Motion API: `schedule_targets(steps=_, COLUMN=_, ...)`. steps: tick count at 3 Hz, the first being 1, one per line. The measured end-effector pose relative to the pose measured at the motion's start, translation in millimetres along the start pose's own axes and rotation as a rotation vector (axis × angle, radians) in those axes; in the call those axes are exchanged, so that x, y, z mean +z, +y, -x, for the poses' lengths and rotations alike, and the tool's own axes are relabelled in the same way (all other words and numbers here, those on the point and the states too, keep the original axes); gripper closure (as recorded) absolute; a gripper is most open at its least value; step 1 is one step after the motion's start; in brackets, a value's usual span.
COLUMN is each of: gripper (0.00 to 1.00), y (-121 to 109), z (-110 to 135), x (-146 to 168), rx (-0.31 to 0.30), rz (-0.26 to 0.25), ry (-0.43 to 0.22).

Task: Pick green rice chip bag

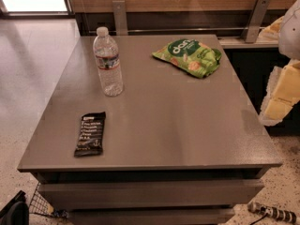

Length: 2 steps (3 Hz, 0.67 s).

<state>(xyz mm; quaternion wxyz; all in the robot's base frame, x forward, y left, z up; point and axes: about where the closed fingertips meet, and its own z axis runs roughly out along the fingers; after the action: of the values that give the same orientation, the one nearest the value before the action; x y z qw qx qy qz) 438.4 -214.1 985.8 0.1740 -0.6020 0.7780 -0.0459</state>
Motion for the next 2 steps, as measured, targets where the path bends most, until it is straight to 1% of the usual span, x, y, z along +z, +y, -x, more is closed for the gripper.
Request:
schedule_targets(steps=1, gripper=0.00, y=-2, z=1, x=0, rx=0.003, rz=-0.003, ry=-0.001)
schedule_targets(steps=2, gripper=0.00, y=-58, z=23, x=7, rx=0.072, rz=-0.056, ry=-0.047)
